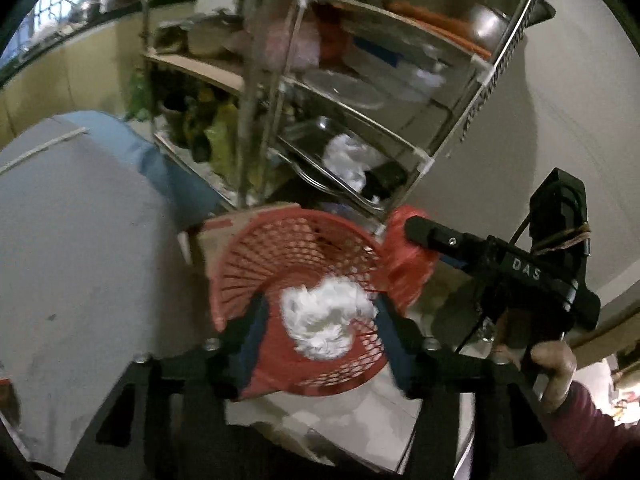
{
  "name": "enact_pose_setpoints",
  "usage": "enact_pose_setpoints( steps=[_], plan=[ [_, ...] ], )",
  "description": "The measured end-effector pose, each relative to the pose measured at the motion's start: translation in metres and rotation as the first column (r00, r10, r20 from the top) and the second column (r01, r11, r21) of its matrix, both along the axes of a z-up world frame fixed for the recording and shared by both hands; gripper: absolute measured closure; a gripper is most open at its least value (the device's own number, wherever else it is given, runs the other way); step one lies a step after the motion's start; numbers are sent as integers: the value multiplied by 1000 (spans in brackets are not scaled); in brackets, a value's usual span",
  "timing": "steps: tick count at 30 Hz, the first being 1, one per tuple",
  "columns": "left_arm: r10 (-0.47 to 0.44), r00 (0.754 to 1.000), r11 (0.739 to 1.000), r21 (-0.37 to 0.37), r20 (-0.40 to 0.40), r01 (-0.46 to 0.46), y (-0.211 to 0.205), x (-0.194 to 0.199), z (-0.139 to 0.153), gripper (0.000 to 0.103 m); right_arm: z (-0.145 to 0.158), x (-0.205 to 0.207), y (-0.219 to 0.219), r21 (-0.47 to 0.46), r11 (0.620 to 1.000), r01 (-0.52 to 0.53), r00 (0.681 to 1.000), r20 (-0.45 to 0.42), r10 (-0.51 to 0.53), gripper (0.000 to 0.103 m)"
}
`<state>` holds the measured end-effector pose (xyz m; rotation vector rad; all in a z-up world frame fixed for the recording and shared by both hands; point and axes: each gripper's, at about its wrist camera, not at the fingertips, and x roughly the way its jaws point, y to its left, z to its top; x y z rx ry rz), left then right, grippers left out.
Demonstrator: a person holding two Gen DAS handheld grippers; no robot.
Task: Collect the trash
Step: 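Drop the tissue and red bag into the red basket with both grippers, then grasp the blue carton with the left gripper while the right grasps the clear tray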
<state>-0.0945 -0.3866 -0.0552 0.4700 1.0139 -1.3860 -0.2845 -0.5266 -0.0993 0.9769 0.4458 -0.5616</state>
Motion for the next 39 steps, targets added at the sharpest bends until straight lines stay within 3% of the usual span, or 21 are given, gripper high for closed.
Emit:
enact_pose_setpoints(
  steps=[2,6,13,17,19,22,24,25,27,31,34,39],
  plan=[
    [-2,1000,1000,10,-13,2,-4,-2,-6,33,-5,-3,-3,34,999,13,1000,16,-14,28],
    [13,1000,999,37,-2,-13,3,4,-12,33,-8,-7,-6,47,998,32,999,39,-34,28],
    [155,985,985,65,73,-159,63,30,-10,33,-2,16,9,24,999,-35,998,53,34,28],
    [289,947,954,45,137,-298,131,54,-3,33,0,58,34,21,989,-145,989,32,144,28],
    [362,916,928,31,171,-372,165,67,1,33,3,79,47,19,980,-197,980,26,196,28],
    [503,841,857,10,198,-515,229,96,6,32,11,126,76,4,951,-311,951,10,311,28],
    [617,759,776,-3,207,-630,281,119,8,31,17,155,97,-12,925,-381,925,-4,381,28],
    [651,730,747,-4,209,-665,296,126,7,31,20,173,113,-21,904,-427,904,-11,427,28],
    [746,633,648,-8,206,-761,341,147,8,30,22,205,140,-30,860,-509,861,-24,508,28],
    [861,487,495,-18,150,-869,398,181,10,29,23,262,194,-37,770,-637,771,-46,635,28],
    [906,419,420,-12,55,-907,417,199,6,27,24,293,231,-57,706,-706,708,-64,704,28],
    [927,370,372,36,-55,-927,417,228,-18,24,20,334,279,-95,581,-808,589,-120,800,28]
  ],
)
